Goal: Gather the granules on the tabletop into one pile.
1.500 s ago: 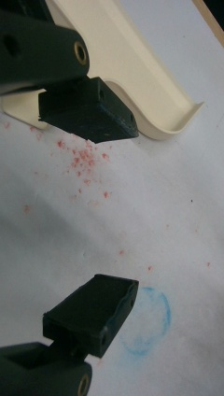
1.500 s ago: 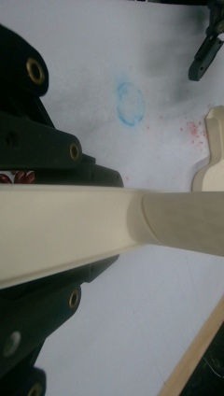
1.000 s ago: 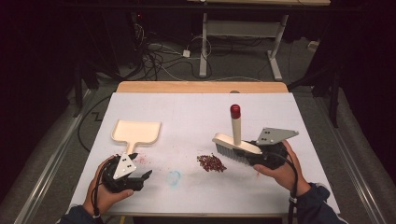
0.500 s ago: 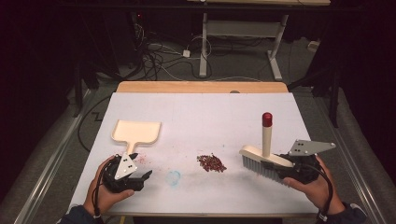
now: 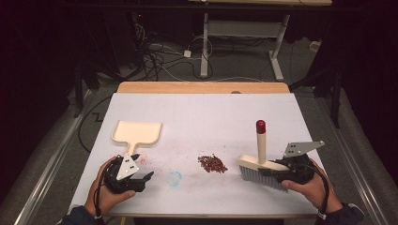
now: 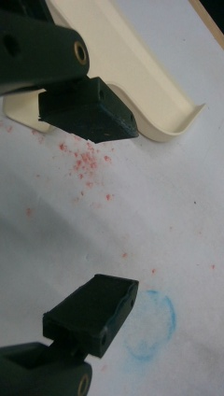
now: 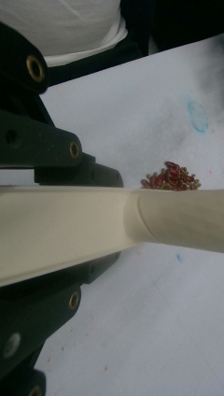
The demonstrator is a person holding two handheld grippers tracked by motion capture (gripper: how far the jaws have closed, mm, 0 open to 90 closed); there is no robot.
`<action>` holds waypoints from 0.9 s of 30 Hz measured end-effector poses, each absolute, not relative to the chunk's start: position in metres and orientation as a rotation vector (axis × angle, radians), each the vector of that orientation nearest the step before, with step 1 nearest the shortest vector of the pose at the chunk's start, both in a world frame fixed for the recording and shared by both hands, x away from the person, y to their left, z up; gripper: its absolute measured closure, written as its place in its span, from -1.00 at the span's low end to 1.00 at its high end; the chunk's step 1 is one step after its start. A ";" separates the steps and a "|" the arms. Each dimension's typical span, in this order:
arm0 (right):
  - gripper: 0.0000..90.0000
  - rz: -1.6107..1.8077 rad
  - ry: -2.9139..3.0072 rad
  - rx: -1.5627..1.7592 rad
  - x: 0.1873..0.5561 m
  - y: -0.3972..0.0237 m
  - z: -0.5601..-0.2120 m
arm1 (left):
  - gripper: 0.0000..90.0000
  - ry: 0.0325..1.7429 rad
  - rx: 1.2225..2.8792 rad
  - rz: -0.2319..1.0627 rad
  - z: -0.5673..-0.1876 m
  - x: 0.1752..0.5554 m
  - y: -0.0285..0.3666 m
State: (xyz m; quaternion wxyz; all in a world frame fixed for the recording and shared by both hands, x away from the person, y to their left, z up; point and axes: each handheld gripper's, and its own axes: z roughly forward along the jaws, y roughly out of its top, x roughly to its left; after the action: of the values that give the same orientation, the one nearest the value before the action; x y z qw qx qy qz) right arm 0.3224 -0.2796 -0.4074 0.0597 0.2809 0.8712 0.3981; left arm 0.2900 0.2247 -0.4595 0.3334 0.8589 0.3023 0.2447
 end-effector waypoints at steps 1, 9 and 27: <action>0.48 1.209 2.642 0.860 0.325 -0.280 -0.408 | -0.50 0.785 2.250 0.638 -0.459 0.290 0.224; 0.32 1.154 2.646 0.881 0.358 -0.297 -0.412 | -0.50 0.777 2.265 0.635 -0.461 0.291 0.222; 0.03 0.873 2.362 1.301 0.425 -0.288 -0.439 | -0.50 0.777 2.278 0.629 -0.463 0.292 0.221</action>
State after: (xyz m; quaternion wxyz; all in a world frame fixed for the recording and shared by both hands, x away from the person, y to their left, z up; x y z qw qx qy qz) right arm 0.4252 -0.2880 -0.4388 0.1529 0.4536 0.8235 0.3044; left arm 0.2920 0.2208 -0.4630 0.3214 0.8671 0.2957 0.2394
